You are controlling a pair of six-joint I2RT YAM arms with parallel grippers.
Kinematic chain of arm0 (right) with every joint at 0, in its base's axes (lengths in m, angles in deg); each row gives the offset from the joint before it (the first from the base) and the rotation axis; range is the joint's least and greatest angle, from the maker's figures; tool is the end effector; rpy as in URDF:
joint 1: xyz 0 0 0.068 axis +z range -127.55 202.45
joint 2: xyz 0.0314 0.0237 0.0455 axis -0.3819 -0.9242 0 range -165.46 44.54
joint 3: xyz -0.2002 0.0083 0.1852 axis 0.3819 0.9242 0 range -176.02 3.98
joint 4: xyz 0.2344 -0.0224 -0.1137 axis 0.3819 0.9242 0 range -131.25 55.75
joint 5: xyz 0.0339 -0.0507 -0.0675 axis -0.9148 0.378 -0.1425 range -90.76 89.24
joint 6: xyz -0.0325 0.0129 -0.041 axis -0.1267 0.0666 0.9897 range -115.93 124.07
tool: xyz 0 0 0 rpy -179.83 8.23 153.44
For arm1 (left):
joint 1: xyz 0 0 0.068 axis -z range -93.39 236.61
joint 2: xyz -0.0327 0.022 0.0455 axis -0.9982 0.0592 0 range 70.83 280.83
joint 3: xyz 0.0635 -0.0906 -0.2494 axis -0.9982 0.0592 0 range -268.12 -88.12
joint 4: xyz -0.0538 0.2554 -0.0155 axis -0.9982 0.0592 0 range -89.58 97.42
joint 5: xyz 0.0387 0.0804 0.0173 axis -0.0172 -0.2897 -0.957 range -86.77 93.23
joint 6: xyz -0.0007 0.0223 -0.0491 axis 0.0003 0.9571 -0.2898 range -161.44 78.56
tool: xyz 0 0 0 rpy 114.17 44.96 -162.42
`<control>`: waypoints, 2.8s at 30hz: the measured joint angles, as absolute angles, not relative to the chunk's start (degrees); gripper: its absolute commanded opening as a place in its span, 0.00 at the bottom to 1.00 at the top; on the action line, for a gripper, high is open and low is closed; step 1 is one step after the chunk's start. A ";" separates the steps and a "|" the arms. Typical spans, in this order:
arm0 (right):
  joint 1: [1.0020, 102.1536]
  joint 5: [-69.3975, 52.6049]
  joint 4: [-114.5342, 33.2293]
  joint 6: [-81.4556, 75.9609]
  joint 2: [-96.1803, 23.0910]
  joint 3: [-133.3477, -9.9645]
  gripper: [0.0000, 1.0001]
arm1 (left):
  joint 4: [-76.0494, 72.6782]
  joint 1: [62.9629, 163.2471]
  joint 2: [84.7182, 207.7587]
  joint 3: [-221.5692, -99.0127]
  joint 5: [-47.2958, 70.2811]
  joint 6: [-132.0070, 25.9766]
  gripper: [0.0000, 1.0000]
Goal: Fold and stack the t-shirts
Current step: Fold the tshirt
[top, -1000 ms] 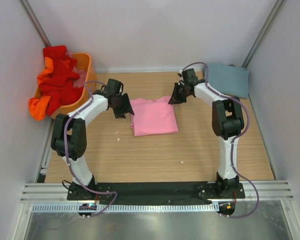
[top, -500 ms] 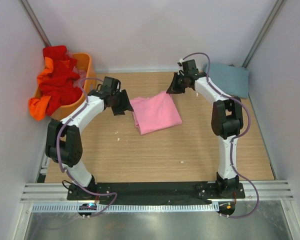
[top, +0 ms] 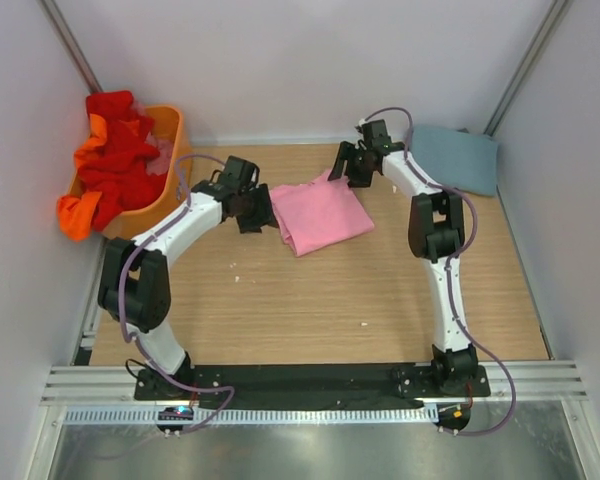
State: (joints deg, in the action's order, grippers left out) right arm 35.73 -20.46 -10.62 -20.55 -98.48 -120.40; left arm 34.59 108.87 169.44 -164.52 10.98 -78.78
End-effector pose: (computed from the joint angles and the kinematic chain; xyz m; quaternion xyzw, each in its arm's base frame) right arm 0.5350 0.1386 0.1695 0.0320 0.9250 0.2630 0.2723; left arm 0.3402 -0.1443 0.2466 -0.1060 0.9494 -0.1995 0.2182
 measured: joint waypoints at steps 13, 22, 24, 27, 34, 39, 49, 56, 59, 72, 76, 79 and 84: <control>35.84 -5.82 -9.87 -16.49 -63.62 -90.45 0.76 | 34.53 109.33 187.43 -187.87 6.52 -75.72 0.41; 37.32 -5.68 -16.47 -18.37 -57.79 -63.70 0.74 | 31.64 111.21 184.56 -173.42 6.85 -78.73 0.50; 37.39 -5.49 -16.39 -18.41 -57.87 -62.81 0.74 | 30.37 112.63 181.18 -167.56 6.96 -80.37 0.60; 37.41 -4.90 -18.90 -18.35 -57.90 -62.92 0.75 | 26.85 114.81 176.28 -159.87 7.33 -83.17 0.68; 37.32 -4.33 -22.18 -18.11 -61.57 -65.25 0.75 | 22.07 118.92 173.96 -156.15 6.98 -86.58 0.68; 36.54 -5.23 -24.17 -18.04 -63.51 -65.32 0.72 | 19.12 119.60 174.55 -156.30 6.15 -87.59 0.61; 35.44 -8.46 -29.57 -18.24 -64.69 -63.48 0.18 | 15.55 120.04 181.81 -158.42 4.99 -88.42 0.00; 35.69 -10.69 -33.39 -20.07 -59.62 -55.44 0.07 | 15.99 120.71 180.19 -157.42 3.61 -88.35 0.00; 37.02 -10.56 -31.34 -21.30 -54.42 -49.98 0.07 | 16.95 121.04 174.79 -153.16 3.11 -88.59 0.00; 52.08 -5.62 -10.66 -33.67 -20.43 -32.86 0.73 | 31.33 130.09 142.03 -133.33 0.03 -92.33 0.72; 52.65 -2.91 -2.00 -34.70 -11.41 -35.24 0.75 | 40.89 130.07 133.07 -133.25 -2.79 -93.18 0.77; 52.65 0.17 1.25 -34.65 -9.90 -40.34 0.70 | 44.58 130.07 128.24 -135.10 -5.94 -92.61 0.70; 51.97 3.45 -1.89 -31.92 -17.44 -47.83 0.58 | 41.52 128.91 131.61 -139.93 -10.09 -88.72 0.64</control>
